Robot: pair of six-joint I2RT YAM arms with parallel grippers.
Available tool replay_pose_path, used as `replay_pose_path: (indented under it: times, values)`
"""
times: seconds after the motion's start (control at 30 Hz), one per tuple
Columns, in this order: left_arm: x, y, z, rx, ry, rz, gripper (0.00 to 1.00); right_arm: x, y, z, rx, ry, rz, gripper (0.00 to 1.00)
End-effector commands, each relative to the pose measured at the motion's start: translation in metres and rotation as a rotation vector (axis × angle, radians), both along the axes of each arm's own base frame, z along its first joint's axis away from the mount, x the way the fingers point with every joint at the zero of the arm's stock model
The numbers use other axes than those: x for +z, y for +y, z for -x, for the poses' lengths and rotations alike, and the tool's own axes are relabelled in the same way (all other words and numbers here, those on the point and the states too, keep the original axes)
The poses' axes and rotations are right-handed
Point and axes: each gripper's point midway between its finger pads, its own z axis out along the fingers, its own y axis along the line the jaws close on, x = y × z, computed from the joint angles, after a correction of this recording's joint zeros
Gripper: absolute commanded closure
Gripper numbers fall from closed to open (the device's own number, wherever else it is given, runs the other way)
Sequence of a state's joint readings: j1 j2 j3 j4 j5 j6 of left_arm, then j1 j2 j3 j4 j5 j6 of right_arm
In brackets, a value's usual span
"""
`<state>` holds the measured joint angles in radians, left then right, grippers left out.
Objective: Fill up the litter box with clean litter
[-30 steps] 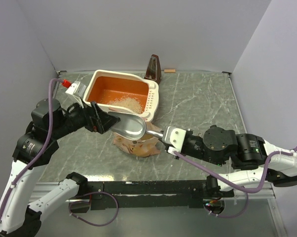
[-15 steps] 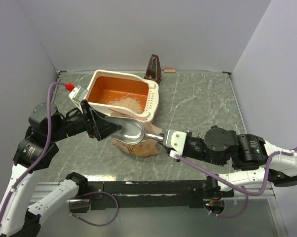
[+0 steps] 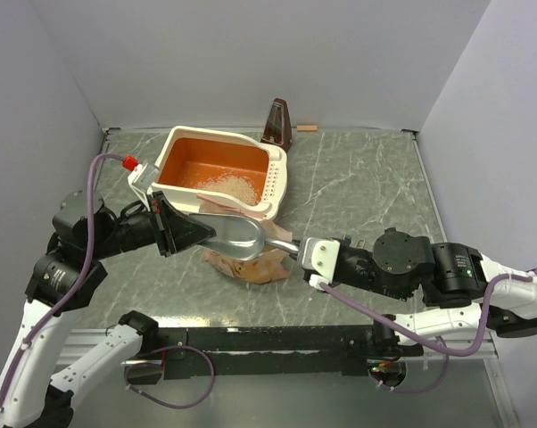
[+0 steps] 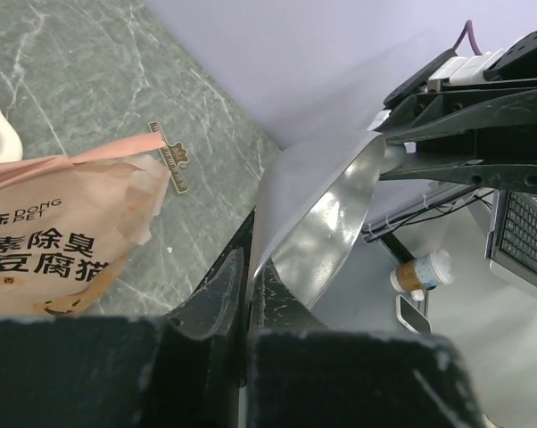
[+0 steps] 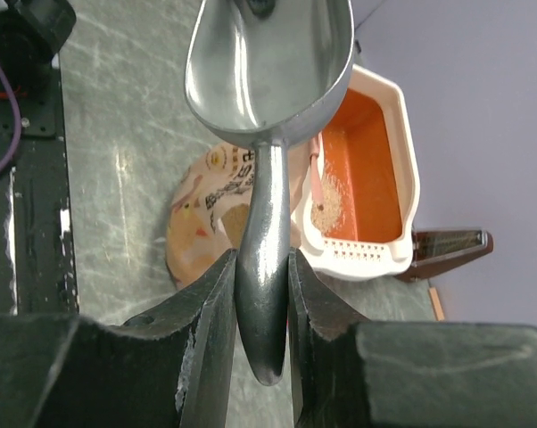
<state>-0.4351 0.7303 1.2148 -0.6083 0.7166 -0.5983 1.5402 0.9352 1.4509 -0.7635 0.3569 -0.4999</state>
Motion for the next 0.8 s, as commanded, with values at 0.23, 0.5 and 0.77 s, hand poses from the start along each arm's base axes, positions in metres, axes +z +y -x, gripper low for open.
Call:
replay_pose_path:
  times: [0.23,0.5,0.77]
  values:
    - [0.019,0.02,-0.01,0.162,-0.127,0.007,0.99,0.027,-0.003,-0.006,-0.073,0.063,-0.253,0.32]
    - [0.012,0.053,-0.023,0.394,-0.142,-0.018,0.99,0.043,0.006,-0.025,-0.111,0.223,-0.375,0.25]
    - [-0.015,0.061,-0.027,0.449,-0.103,-0.048,0.99,0.066,0.02,-0.054,-0.076,0.44,-0.574,0.26]
